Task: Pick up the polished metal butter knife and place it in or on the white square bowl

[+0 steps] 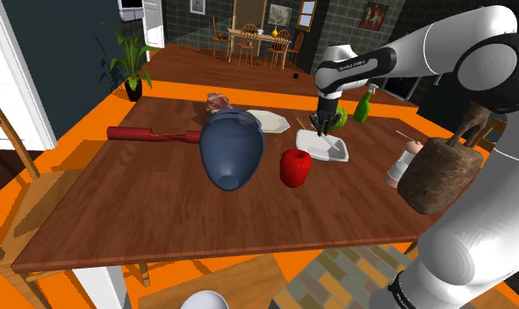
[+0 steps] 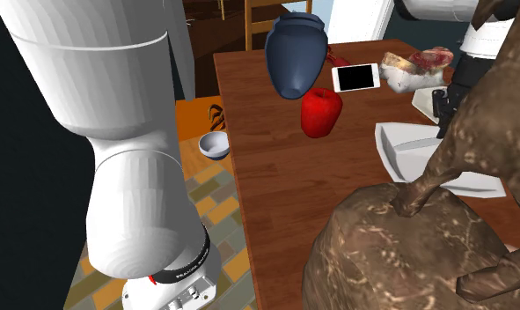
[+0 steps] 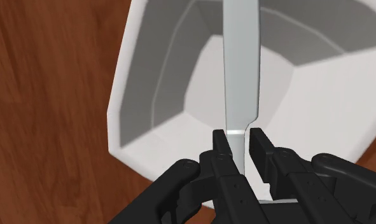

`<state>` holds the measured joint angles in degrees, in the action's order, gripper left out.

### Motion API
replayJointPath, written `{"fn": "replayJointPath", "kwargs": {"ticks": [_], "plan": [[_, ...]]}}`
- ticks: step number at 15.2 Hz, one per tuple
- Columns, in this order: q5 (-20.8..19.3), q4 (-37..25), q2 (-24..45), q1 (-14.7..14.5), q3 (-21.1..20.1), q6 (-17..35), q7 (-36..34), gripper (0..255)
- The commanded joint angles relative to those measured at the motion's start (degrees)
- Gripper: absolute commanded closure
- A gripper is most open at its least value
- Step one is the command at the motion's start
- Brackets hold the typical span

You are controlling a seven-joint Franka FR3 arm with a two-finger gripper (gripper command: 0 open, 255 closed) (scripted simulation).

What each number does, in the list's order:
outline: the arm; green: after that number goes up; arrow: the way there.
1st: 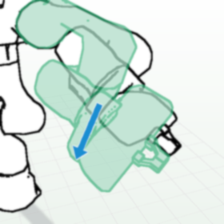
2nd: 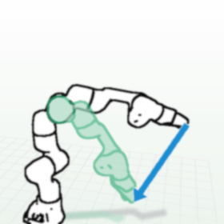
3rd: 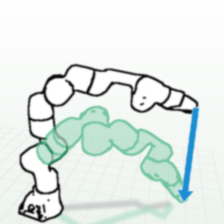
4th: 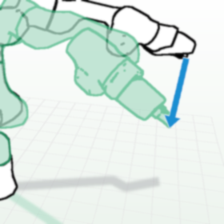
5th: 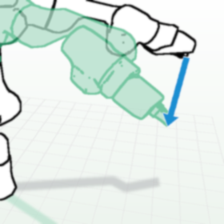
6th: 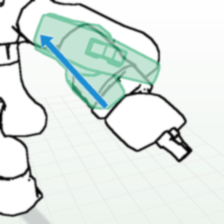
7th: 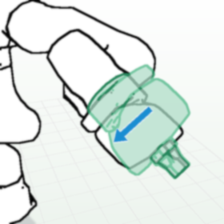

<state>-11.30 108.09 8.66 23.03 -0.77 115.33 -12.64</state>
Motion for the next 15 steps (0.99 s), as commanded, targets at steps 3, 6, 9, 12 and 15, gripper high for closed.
{"fn": "replayJointPath", "kwargs": {"ticks": [3,6,9,12,15], "plan": [[-0.3,1.6,1.2,0.0,0.1,2.8,-0.6,255],[-0.4,2.3,1.7,0.0,0.1,4.0,-0.8,255],[-0.4,2.3,1.7,0.0,0.1,4.0,-0.8,255],[-0.4,2.3,1.7,0.0,0.1,4.0,-0.8,255],[-0.4,2.2,1.8,0.0,0.1,3.9,-0.8,0]]}}
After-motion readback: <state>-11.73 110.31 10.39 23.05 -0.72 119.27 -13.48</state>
